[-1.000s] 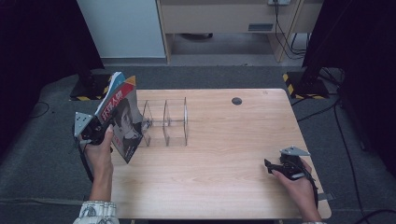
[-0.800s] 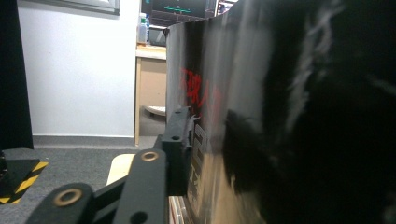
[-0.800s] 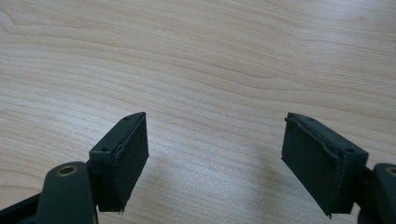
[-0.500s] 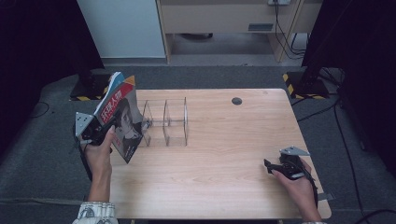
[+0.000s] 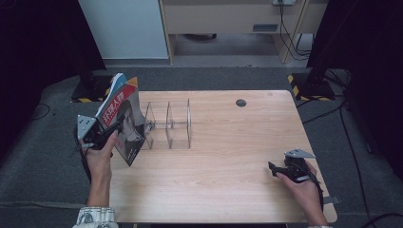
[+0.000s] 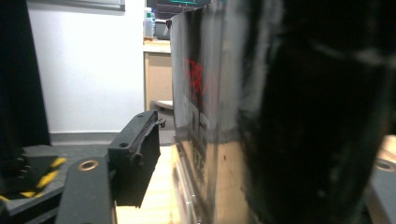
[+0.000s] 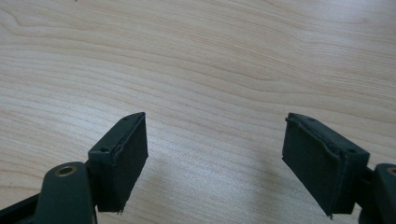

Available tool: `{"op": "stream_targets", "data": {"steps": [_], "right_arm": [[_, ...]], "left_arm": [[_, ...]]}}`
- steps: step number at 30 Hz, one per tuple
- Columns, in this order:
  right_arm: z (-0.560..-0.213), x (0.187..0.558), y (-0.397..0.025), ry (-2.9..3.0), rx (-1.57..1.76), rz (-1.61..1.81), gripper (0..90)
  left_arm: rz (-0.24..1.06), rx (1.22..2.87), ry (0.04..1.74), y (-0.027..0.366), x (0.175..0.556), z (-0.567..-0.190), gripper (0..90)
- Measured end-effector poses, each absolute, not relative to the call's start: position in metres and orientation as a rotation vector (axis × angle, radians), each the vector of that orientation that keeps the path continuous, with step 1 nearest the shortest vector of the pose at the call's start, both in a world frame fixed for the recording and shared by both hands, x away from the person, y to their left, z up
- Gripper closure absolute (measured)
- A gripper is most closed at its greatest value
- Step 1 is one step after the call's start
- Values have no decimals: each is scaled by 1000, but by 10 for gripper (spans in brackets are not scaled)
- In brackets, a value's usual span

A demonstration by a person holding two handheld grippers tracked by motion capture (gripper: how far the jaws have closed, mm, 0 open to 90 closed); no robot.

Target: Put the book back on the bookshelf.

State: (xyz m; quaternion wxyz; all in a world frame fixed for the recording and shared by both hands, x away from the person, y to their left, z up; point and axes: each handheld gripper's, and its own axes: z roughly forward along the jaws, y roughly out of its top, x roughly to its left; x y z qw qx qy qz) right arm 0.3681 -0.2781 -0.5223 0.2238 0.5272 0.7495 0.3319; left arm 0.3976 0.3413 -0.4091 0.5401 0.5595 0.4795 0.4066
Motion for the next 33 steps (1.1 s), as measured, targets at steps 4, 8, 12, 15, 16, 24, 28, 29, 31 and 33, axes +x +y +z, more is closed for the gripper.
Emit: {"op": "stream_targets", "data": {"steps": [4, 8, 12, 15, 16, 24, 28, 29, 31, 33], "right_arm": [[-522, 368, -279, 2069, 1454, 917, 226], [-522, 369, -278, 2071, 1452, 919, 223], [-523, 369, -278, 2071, 1453, 918, 222], [-523, 369, -280, 2072, 1452, 919, 222], [-523, 369, -279, 2063, 1467, 924, 222], [-524, 369, -279, 2073, 1459, 926, 220], [-524, 370, -279, 2073, 1462, 928, 220], [-524, 369, -279, 2074, 1466, 929, 220], [-524, 369, -280, 2074, 1460, 933, 220], [-523, 369, -280, 2072, 1454, 935, 220]], "left_arm": [[954, 1330, 1142, 342, 397, -409, 221], [941, 1342, 1137, 340, 396, -409, 180], [936, 1344, 1137, 339, 394, -409, 148], [930, 1344, 1138, 340, 392, -410, 127], [929, 1343, 1141, 340, 392, -410, 122], [911, 1343, 1154, 342, 384, -410, 101], [926, 1343, 1162, 342, 377, -411, 101], [928, 1348, 1164, 342, 376, -412, 101], [928, 1354, 1165, 343, 373, -413, 100], [923, 1360, 1170, 344, 371, -415, 100]]}}
